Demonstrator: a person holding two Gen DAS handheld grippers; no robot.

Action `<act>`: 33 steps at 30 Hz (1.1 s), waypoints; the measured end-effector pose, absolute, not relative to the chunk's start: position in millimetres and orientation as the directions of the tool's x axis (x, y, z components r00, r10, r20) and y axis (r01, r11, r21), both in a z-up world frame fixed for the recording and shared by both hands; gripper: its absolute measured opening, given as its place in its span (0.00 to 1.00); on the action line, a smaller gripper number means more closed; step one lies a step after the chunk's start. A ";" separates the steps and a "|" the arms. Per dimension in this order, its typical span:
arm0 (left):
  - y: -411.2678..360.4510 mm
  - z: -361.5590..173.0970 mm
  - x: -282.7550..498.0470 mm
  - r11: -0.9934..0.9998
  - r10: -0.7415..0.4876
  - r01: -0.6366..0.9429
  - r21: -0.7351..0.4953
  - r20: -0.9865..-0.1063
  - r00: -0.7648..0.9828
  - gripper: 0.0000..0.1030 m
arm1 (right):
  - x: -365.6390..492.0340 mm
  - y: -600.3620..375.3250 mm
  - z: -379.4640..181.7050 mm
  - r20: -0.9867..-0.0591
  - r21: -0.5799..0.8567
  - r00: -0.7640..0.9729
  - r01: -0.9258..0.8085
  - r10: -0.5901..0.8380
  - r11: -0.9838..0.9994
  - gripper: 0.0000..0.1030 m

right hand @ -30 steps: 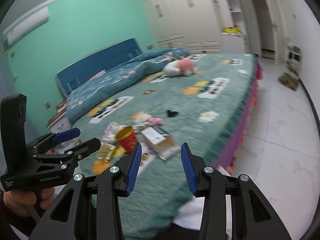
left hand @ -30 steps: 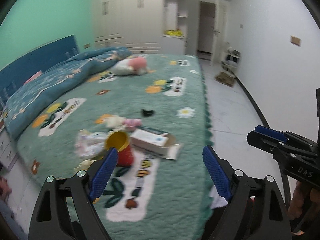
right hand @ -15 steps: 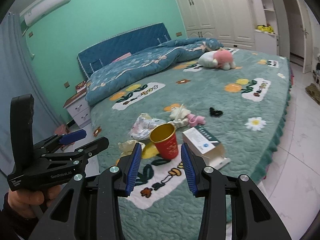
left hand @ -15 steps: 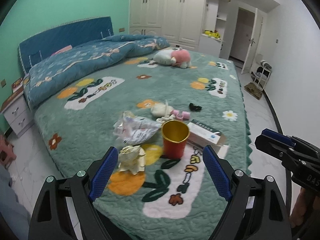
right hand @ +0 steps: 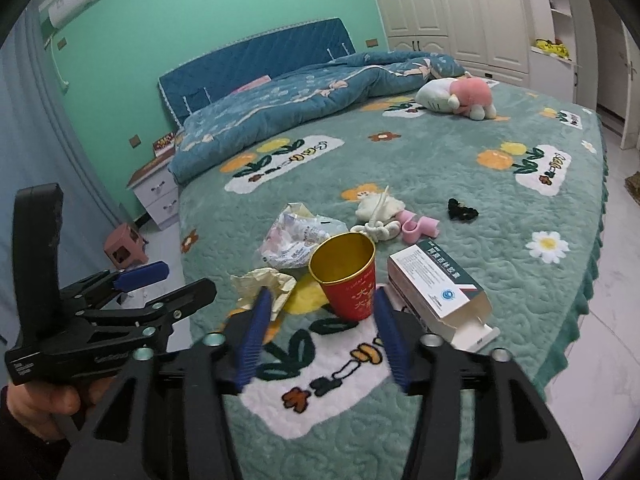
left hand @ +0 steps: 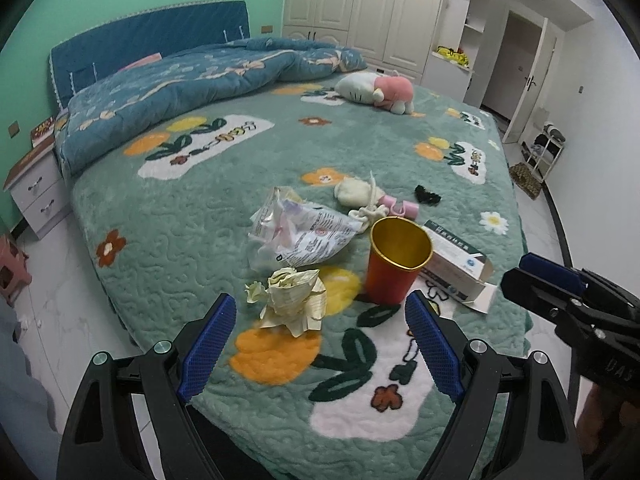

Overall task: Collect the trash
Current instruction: 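Grasp the red paper cup with the right tool while the left grasps crumpled yellow paper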

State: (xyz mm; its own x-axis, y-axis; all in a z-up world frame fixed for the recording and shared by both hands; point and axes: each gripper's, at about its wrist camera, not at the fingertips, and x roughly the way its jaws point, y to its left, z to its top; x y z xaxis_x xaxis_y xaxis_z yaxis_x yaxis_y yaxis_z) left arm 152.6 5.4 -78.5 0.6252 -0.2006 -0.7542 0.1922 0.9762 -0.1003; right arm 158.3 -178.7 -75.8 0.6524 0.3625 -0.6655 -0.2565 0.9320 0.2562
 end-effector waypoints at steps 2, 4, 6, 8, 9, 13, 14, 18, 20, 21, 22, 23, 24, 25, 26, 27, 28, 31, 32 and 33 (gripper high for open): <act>6.6 -83.0 157.5 0.977 -0.195 0.187 -0.099 -0.763 0.616 0.83 | 166.4 -172.3 -81.3 -0.674 0.242 0.645 -0.270 0.361 0.932 0.54; 8.1 -87.2 161.5 0.977 -0.199 0.186 -0.106 -0.770 0.607 0.83 | 178.6 -164.9 -90.9 -0.695 0.210 0.634 -0.271 0.339 0.939 0.58; 10.7 -91.2 166.2 0.978 -0.193 0.184 -0.101 -0.778 0.598 0.83 | 190.3 -161.5 -99.0 -0.703 0.203 0.629 -0.272 0.333 0.941 0.61; 12.9 -94.5 171.1 0.978 -0.190 0.184 -0.098 -0.784 0.591 0.83 | 201.0 -157.5 -107.4 -0.716 0.190 0.622 -0.265 0.318 0.945 0.62; 13.7 -95.7 173.3 0.978 -0.188 0.183 -0.097 -0.786 0.589 0.83 | 207.4 -155.5 -112.4 -0.721 0.185 0.618 -0.264 0.313 0.947 0.63; 21.9 -103.9 186.0 0.982 -0.176 0.165 -0.098 -0.799 0.574 0.83 | 225.4 -148.8 -128.0 -0.744 0.155 0.607 -0.252 0.281 0.955 0.69; 24.0 -106.3 189.3 0.982 -0.174 0.159 -0.100 -0.804 0.569 0.83 | 230.4 -147.3 -132.6 -0.750 0.148 0.602 -0.251 0.274 0.957 0.69; 26.5 -112.8 198.6 0.981 -0.182 0.160 -0.111 -0.812 0.554 0.83 | 246.4 -142.4 -148.4 -0.774 0.134 0.578 -0.248 0.258 0.959 0.69; 26.1 -115.3 202.0 0.981 -0.182 0.162 -0.110 -0.816 0.549 0.83 | 251.3 -140.5 -154.8 -0.784 0.128 0.568 -0.247 0.251 0.960 0.69; 26.2 -116.8 203.6 0.981 -0.182 0.162 -0.110 -0.817 0.547 0.83 | 253.9 -139.1 -158.4 -0.788 0.127 0.562 -0.250 0.251 0.960 0.69; 26.5 -118.4 205.2 0.981 -0.182 0.162 -0.111 -0.820 0.543 0.83 | 255.1 -137.7 -160.5 -0.790 0.125 0.560 -0.252 0.250 0.960 0.69; 26.6 -119.6 206.5 0.981 -0.183 0.162 -0.112 -0.822 0.540 0.83 | 257.7 -136.1 -164.0 -0.795 0.117 0.556 -0.253 0.243 0.960 0.69; 27.2 -121.2 207.6 0.980 -0.184 0.161 -0.114 -0.824 0.536 0.83 | 260.1 -134.7 -167.4 -0.801 0.108 0.552 -0.252 0.235 0.962 0.74; 27.5 -122.8 208.8 0.981 -0.183 0.158 -0.115 -0.826 0.533 0.83 | 261.7 -134.1 -169.8 -0.802 0.104 0.551 -0.251 0.230 0.962 0.78; 28.8 -124.9 210.0 0.981 -0.182 0.155 -0.116 -0.830 0.528 0.83 | 262.2 -133.7 -170.6 -0.800 0.104 0.555 -0.249 0.230 0.963 0.80; 30.1 -126.1 210.8 0.982 -0.179 0.150 -0.117 -0.832 0.526 0.83 | 263.1 -133.5 -171.8 -0.797 0.107 0.557 -0.250 0.233 0.962 0.80; 31.0 -127.0 211.5 0.982 -0.179 0.147 -0.119 -0.833 0.524 0.83 | 263.7 -133.5 -172.5 -0.795 0.109 0.559 -0.251 0.236 0.962 0.80; 34.8 -130.3 213.4 0.983 -0.173 0.137 -0.119 -0.838 0.517 0.83 | 267.7 -134.9 -175.0 -0.790 0.132 0.556 -0.259 0.259 0.957 0.66; 35.4 -131.3 213.9 0.984 -0.170 0.135 -0.116 -0.840 0.515 0.83 | 268.7 -135.4 -176.1 -0.796 0.133 0.547 -0.260 0.260 0.956 0.58; 35.5 -132.0 214.3 0.984 -0.168 0.134 -0.115 -0.842 0.513 0.83 | 269.3 -136.1 -177.2 -0.796 0.136 0.545 -0.260 0.262 0.956 0.58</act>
State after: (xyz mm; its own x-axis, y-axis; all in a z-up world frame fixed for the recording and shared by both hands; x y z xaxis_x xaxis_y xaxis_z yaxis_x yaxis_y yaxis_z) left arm 214.3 35.5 -132.0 0.5127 -0.1679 -0.8420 0.1338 0.9843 -0.1148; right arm 269.3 -136.1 -177.2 0.5450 0.2620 -0.7964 -0.2600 0.9559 0.1365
